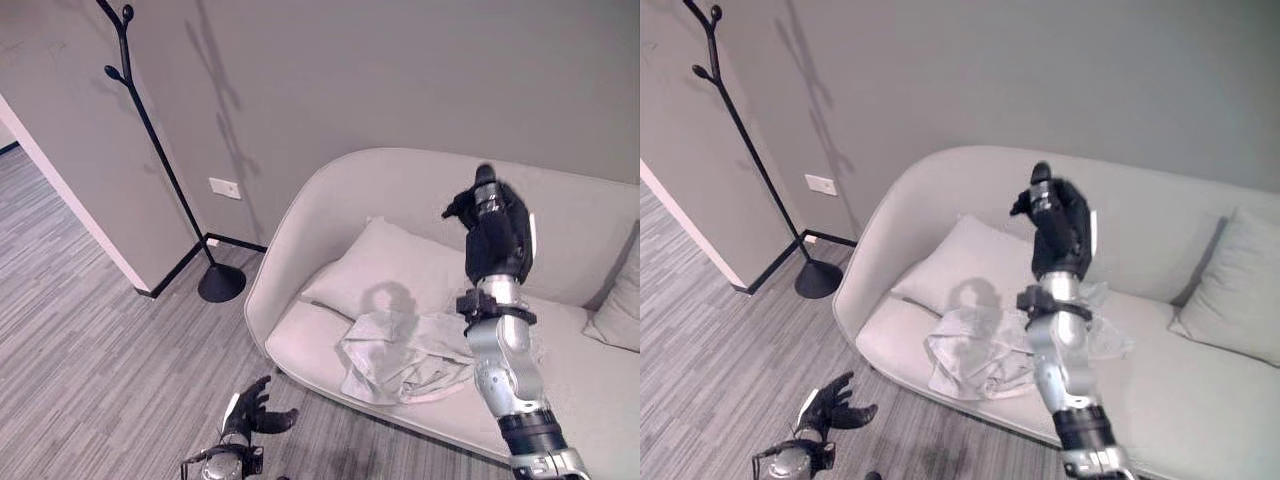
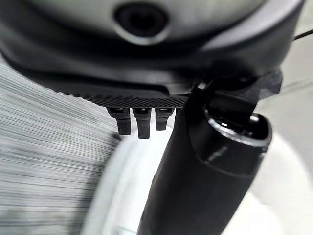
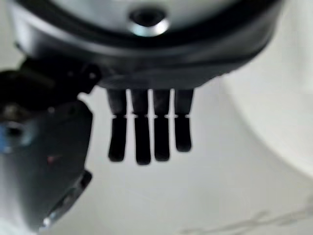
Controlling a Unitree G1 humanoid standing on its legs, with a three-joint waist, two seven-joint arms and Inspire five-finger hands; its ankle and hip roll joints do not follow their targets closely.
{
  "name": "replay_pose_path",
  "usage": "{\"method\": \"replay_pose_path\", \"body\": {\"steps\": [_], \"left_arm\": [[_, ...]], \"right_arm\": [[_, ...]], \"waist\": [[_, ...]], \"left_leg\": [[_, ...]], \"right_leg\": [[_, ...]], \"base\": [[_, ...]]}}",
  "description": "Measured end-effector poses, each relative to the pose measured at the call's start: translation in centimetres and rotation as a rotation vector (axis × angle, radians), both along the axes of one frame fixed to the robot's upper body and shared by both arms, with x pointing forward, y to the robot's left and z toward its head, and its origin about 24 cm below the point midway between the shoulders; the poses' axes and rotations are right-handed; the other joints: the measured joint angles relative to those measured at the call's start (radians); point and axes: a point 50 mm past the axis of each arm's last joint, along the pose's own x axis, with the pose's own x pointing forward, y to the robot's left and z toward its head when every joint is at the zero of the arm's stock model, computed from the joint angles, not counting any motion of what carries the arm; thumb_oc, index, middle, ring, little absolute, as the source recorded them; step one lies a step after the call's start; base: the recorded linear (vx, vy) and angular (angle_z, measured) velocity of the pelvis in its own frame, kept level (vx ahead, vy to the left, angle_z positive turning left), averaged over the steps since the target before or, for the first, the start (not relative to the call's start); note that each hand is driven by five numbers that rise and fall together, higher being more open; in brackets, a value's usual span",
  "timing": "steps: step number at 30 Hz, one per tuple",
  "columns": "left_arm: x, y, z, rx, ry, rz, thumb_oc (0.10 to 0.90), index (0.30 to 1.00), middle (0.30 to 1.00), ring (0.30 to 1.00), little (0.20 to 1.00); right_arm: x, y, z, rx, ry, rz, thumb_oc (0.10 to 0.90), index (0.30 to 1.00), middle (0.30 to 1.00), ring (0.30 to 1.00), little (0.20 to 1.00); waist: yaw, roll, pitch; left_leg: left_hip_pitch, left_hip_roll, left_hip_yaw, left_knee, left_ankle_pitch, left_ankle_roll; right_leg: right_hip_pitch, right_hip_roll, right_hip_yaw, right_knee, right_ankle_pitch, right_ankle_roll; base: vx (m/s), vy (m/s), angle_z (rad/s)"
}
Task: Hang the clothes on the sofa on the clothes rack.
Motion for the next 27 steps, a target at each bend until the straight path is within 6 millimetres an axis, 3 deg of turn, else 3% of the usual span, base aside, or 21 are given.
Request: {"method": "replay_pose_path", "body": {"steps": [3,6,9,11,12,14,15,17,20,25,27], "left_arm": [[0.0,0.1,0.0,-0.014,0.001,0.015,0.800,0.900,0.900,0.900,0.900],[0.0,0.4,0.2,-0.030,-0.003,0.028,0.800,0.900,0.900,0.900,0.900],[-0.5,1.4,0.1,-0.018,0.007,0.042,0.800,0.900,0.900,0.900,0.900],[-0.9,1.7,0.0,-0.012,0.015,0.039,0.800,0.900,0.900,0.900,0.900],[-2.2,2.2,-0.5,-0.005,0.053,0.046,0.800,0.900,0.900,0.900,0.900],[-3.0,2.4,-0.9,0.008,0.072,0.046,0.800,0.900,0.900,0.900,0.900],[-3.9,2.9,-1.5,0.040,0.118,0.059,0.800,0.900,0.900,0.900,0.900],[-4.5,3.4,-1.8,0.084,0.145,0.050,0.800,0.900,0.900,0.900,0.900],[-4.9,3.4,-1.9,0.111,0.158,0.045,0.800,0.900,0.900,0.900,0.900],[-4.5,3.0,-1.8,0.132,0.144,0.019,0.800,0.900,0.900,0.900,0.900],[-3.9,2.4,-1.7,0.133,0.128,-0.002,0.800,0.900,0.900,0.900,0.900]], "right_arm": [[0.4,0.0,1.2,-0.018,-0.027,-0.026,0.405,0.307,0.307,0.307,0.307],[0.5,-1.4,2.3,-0.349,0.001,-0.114,0.800,0.900,0.900,0.900,0.900],[0.1,-2.6,1.3,-0.715,0.088,-0.171,0.800,0.900,0.900,0.900,0.900],[-1.1,-4.3,-1.8,-0.955,0.218,-0.247,0.800,0.900,0.900,0.900,0.900],[-2.7,-6.2,-7.1,-1.171,0.492,-0.256,0.800,0.900,0.900,0.900,0.900],[-4.9,-7.8,-10.5,-1.300,0.652,-0.274,0.800,0.900,0.900,0.900,0.900],[-7.2,-9.0,-13.9,-1.413,0.829,-0.271,0.800,0.900,0.900,0.900,0.900],[-8.9,-10.3,-16.2,-1.519,0.932,-0.283,0.800,0.900,0.900,0.900,0.900],[-10.1,-11.0,-17.8,-1.598,1.037,-0.255,0.800,0.900,0.900,0.900,0.900],[-9.6,-9.3,-20.0,-1.819,0.992,-0.146,0.800,0.900,0.900,0.900,0.900],[-9.6,-8.3,-21.0,-1.831,0.999,-0.116,0.800,0.900,0.900,0.900,0.900]], "waist": [[0.002,-0.009,-0.004],[0.004,-0.015,-0.002],[-0.006,-0.027,0.006],[-0.002,-0.042,0.007],[-0.002,-0.046,0.009],[0.001,-0.037,0.024],[-0.002,-0.024,0.032],[-0.006,-0.006,0.049],[-0.007,0.017,0.063],[0.000,0.026,0.067],[0.004,0.032,0.072]], "left_leg": [[0.013,0.003,0.010,0.002,-0.002,-0.003],[0.021,0.003,0.013,0.003,-0.002,-0.004],[0.023,0.008,0.014,0.000,-0.004,-0.005],[0.024,0.012,0.013,0.001,-0.008,-0.004],[0.019,0.010,0.012,0.000,-0.011,-0.002],[0.017,0.008,0.008,0.000,-0.011,-0.001],[0.014,0.007,0.005,0.000,-0.013,0.001],[0.003,0.008,0.000,0.002,-0.012,0.001],[-0.004,0.010,-0.008,0.000,-0.009,-0.004],[-0.014,0.014,-0.018,0.004,-0.005,-0.009],[-0.027,0.012,-0.030,0.005,0.001,-0.014]], "right_leg": [[0.007,0.003,0.010,0.000,0.000,-0.001],[0.012,0.004,0.016,0.000,0.000,0.000],[0.011,0.009,0.020,0.000,-0.001,-0.002],[0.014,0.012,0.017,0.000,-0.006,-0.003],[0.009,0.010,0.017,0.000,-0.008,-0.002],[0.010,0.007,0.013,0.000,-0.008,-0.001],[0.011,0.007,0.004,0.000,-0.012,0.000],[0.007,0.009,0.003,-0.001,-0.012,0.001],[-0.002,0.011,-0.006,0.000,-0.013,0.003],[-0.006,0.016,-0.014,-0.001,-0.012,0.000],[-0.009,0.015,-0.028,0.000,-0.012,0.000]], "base": [[0.01,-0.005,-0.08],[0.00,-0.001,-0.03],[0.02,-0.003,-0.05],[0.03,-0.015,0.02],[0.04,-0.029,0.05],[0.03,-0.029,0.08],[0.01,-0.025,0.08],[0.01,-0.024,0.06],[0.00,-0.017,0.06],[-0.01,-0.012,0.05],[-0.04,-0.012,0.19]]}}
